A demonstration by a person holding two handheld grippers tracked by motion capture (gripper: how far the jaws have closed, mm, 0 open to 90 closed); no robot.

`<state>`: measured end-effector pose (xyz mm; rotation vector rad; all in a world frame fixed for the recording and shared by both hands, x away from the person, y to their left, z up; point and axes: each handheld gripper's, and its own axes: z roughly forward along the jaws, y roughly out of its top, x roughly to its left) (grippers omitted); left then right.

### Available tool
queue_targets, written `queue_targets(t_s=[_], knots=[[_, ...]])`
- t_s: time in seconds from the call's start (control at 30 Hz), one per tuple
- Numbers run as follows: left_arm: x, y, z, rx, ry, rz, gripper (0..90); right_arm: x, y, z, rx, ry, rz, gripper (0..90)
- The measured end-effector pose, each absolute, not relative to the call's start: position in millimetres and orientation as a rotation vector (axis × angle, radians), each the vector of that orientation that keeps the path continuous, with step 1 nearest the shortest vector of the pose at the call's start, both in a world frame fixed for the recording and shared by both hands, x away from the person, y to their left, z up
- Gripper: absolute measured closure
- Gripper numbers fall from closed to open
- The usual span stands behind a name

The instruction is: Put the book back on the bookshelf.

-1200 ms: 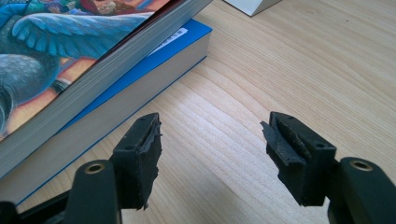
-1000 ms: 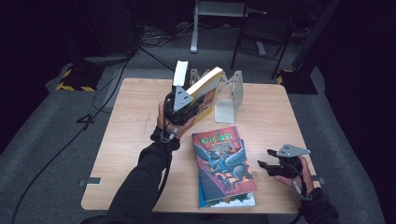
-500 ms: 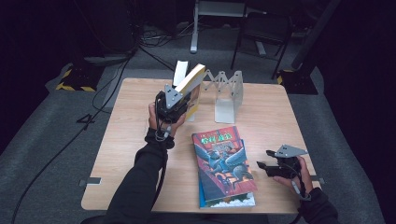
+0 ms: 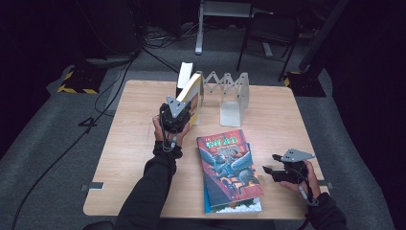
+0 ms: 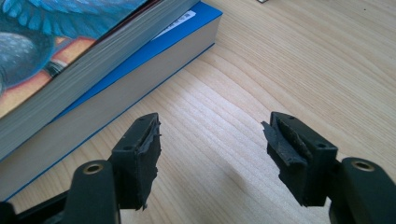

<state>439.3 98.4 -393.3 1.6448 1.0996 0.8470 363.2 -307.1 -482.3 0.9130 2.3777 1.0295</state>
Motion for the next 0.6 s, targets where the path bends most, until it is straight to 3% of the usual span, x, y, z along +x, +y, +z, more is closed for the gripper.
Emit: queue_targets(t_s=[0.6], knots=[[449,78,-417,1.57,1.204,0.932,74.9,364,-307,-483,0.903,2.382,1.018,35.2]])
